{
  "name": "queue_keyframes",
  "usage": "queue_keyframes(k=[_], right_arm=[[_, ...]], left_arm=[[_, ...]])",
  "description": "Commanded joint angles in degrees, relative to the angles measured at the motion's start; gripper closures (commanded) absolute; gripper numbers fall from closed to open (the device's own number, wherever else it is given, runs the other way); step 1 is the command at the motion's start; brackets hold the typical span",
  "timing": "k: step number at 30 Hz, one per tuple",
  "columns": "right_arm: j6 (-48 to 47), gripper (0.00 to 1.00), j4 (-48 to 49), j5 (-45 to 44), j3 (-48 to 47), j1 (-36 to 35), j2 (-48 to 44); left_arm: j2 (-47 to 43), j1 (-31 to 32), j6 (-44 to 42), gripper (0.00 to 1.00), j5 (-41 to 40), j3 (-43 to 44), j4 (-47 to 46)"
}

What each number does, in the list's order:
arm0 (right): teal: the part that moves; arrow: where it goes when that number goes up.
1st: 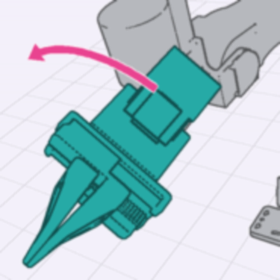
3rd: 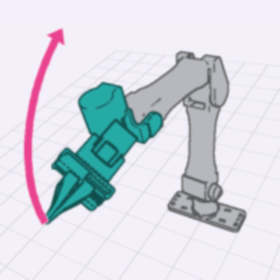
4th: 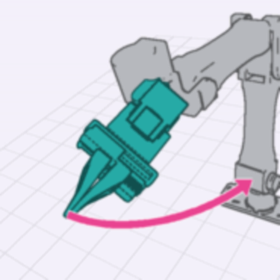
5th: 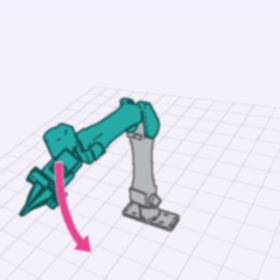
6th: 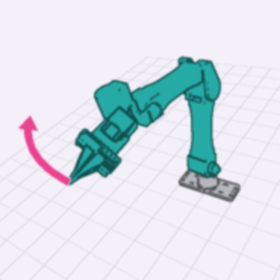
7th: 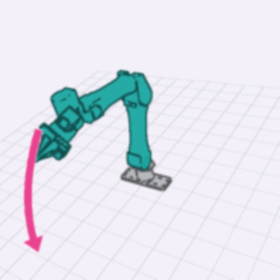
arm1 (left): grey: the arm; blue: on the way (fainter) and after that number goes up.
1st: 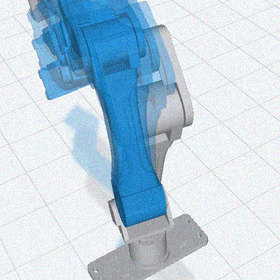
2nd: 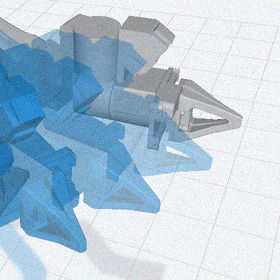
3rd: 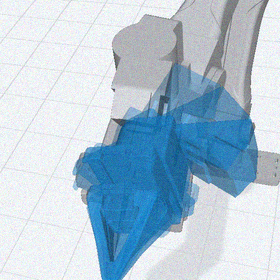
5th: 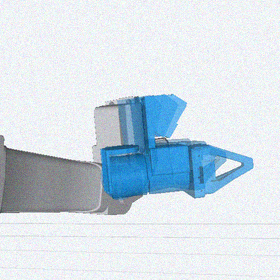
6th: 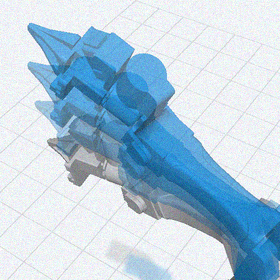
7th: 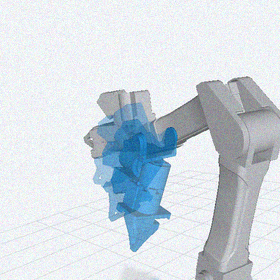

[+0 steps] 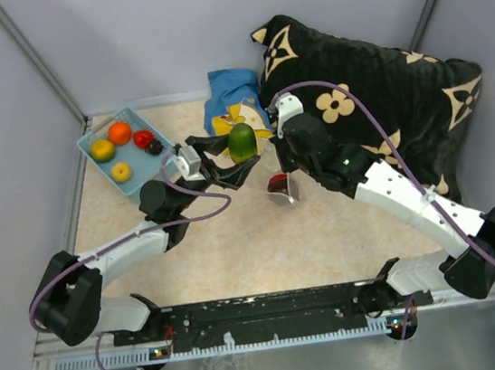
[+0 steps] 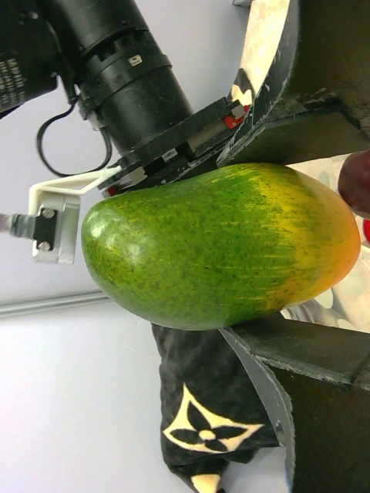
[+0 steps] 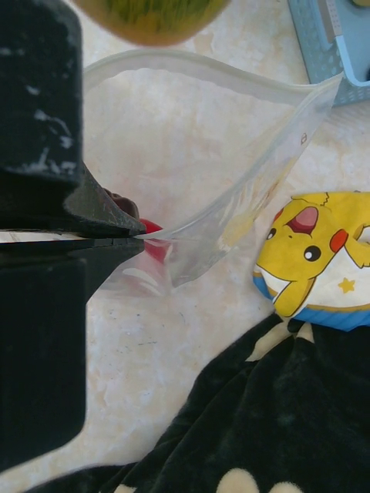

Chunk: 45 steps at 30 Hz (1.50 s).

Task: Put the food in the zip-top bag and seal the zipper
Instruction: Place the fake fruit in the zipper food storage bag.

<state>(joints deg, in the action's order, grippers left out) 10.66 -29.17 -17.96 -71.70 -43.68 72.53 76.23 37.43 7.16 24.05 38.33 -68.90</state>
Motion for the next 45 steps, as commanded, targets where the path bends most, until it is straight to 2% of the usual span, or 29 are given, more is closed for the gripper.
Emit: queue_keyframes(k=[1,14,20,27,31,36,41,45], right_arm=[[0.2,1.0,1.6,0.5,-3.6,0.3,-2.7],[0.2,1.0,1.9,1.2,-3.1,0.3,-3.2],[0.2,1.0,1.9,1.3,-3.2,0.3,-3.3],[0.2,1.0,1.9,1.4,-3.0,0.3,-3.3],[0.2,1.0,1.9,1.4,-2.9,0.3,-3.3],[0.2,1.0,1.9,1.4,-3.0,0.3,-3.4],[0.2,1.0,2.2,1.5,-2.9,0.4,-3.5],[0.2,1.0,2.9,1.7,-2.5,0.3,-3.5]], left_arm=[[2.8,1.9,-4.5,0.59,-0.4,0.6,-7.8],[9.1,3.6,-9.2,0.47,-3.8,-0.5,-6.3],[9.0,4.2,-10.1,0.29,-5.4,-0.9,-4.1],[8.1,4.3,-11.2,0.14,-7.5,-1.2,-2.3],[7.7,4.3,-11.4,0.08,-8.2,-1.2,-1.8],[6.1,4.3,-11.0,0.06,-8.8,-1.0,-0.3],[1.0,4.3,-9.5,0.06,-10.9,1.8,9.7],[-4.3,4.3,-7.4,0.06,-15.5,4.8,23.9]])
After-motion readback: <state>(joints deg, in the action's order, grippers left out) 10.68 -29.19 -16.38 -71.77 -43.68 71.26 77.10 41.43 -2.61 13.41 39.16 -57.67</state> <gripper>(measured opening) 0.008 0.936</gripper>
